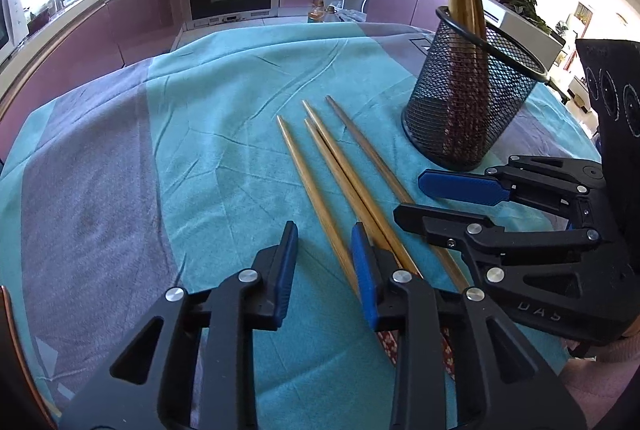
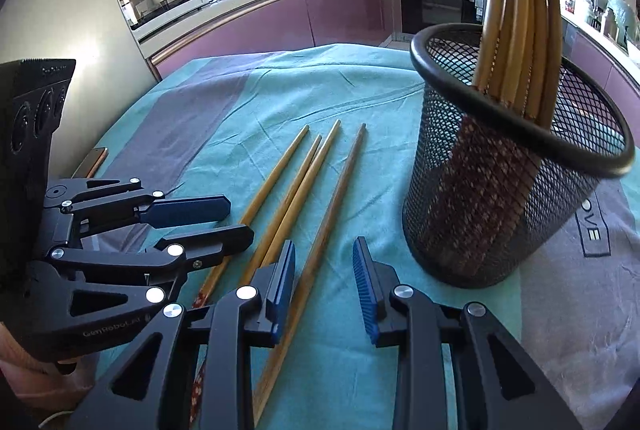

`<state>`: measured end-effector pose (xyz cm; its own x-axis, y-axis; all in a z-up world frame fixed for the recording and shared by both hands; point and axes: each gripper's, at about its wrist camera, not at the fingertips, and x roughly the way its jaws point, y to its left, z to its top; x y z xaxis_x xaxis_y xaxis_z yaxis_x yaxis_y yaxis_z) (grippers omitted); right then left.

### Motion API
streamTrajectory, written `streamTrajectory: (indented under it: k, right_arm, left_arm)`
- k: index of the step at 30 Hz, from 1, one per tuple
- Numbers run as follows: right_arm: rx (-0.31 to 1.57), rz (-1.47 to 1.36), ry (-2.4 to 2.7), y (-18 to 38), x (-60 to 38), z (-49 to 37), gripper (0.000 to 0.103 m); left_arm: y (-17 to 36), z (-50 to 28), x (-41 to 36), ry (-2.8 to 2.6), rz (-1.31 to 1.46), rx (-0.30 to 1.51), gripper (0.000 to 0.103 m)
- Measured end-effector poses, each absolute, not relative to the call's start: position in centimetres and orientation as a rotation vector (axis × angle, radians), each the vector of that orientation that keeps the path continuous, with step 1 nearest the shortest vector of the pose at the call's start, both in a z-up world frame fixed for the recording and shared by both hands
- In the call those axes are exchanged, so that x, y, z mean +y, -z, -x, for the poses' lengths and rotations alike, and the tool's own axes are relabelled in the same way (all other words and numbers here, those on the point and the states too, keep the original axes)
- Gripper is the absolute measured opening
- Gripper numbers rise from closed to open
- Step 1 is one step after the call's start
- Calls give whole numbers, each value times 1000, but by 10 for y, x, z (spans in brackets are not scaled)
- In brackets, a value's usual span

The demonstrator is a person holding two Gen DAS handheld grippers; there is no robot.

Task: Organize utensils
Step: 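Lower the left gripper onto another wooden chopstick and close on it, then lift the chopstick upright with the left gripper and carry it over the cup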

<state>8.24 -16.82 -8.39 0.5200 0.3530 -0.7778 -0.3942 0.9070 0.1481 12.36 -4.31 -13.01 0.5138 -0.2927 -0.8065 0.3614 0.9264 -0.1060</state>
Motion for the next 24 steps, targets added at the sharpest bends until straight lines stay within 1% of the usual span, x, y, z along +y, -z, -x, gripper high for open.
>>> streamTrajectory:
  k: [2,4,8,10,13,15,24]
  right_arm:
    - [912,55,-439,85,-166,-85,29]
    - [907,63,-425,85,-165,-85,25]
    - [918,0,-435,85,-173,-88,11]
    - [923,-29,-438,86,-177,-88,9]
    - [928,-81,-441,86,-182,-88,8]
    - [926,-111,-440,85,-187,-88,6]
    - [885,-164,-501,69,-196,-79,6]
  left_arm:
    - [130,-128,-44,385,-81,954,22]
    - [131,-132,-45,373,-84,954,19]
    - [131,-135,-44,355,-57,953,13]
    - [131,-136,-40,347,-28,955,11]
    - [131,-135,-37,332,0,957,8]
    - [131,-133,-35,328,17,957,8]
    - [119,-122,-27,353,58,926,8]
